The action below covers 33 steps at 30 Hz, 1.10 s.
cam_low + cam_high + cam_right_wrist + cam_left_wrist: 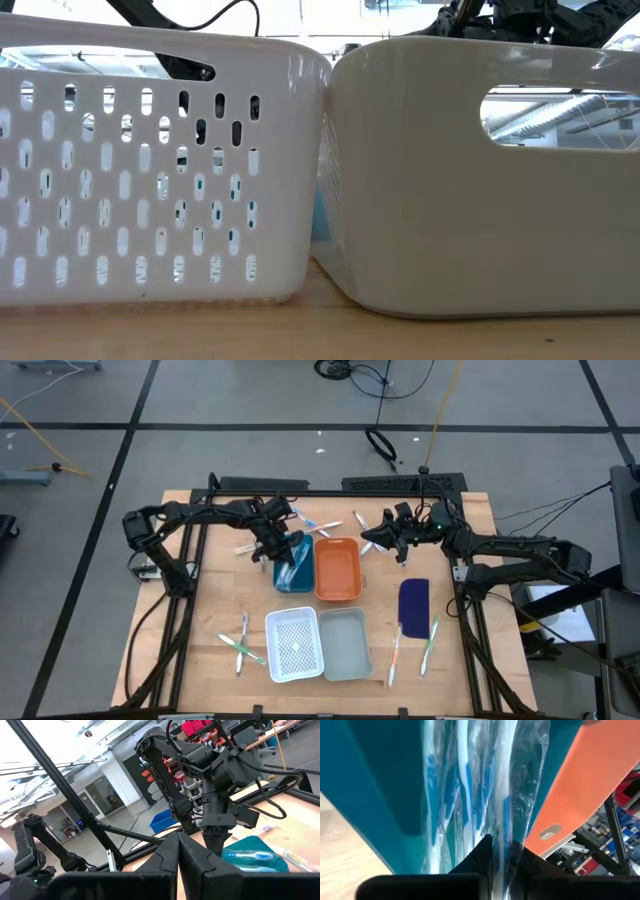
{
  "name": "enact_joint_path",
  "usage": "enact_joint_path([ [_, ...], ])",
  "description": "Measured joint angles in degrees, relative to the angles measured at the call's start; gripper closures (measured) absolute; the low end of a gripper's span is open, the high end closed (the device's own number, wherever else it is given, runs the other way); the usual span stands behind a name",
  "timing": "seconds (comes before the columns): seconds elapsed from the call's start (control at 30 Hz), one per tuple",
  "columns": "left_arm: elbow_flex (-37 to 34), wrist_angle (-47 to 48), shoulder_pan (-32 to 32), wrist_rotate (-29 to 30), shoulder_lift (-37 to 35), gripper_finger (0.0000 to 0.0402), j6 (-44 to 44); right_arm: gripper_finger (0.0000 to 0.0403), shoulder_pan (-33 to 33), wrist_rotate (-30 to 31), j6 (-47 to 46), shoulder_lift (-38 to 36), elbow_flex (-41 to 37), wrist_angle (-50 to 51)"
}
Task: Pick & Place Toothbrushes
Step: Put the blue toothbrush into the blue bin
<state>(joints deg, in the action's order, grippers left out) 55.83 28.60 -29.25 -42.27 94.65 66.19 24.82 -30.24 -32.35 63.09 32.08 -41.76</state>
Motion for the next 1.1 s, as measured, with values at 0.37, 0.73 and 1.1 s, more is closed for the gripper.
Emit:
enact_joint_path([
  [0.37, 0.0, 0.09, -0.37, -1.82, 0.0, 0.027, 0.13, 0.0403, 0.0, -0.02, -1.03, 0.0, 0.0, 0.0],
  [0.73, -0.02, 1.84, -2.07, -1.43, -6.58, 0.0214, 0.01, 0.0403, 0.0, -0.07, -1.03, 0.0, 0.0, 0.02],
  [1.1, -0.02, 3.38, 3.1, 13.58, -20.14, 0.0258, 3.42, 0.0403, 0.0, 0.24, -0.86, 0.0, 0.0, 0.33],
])
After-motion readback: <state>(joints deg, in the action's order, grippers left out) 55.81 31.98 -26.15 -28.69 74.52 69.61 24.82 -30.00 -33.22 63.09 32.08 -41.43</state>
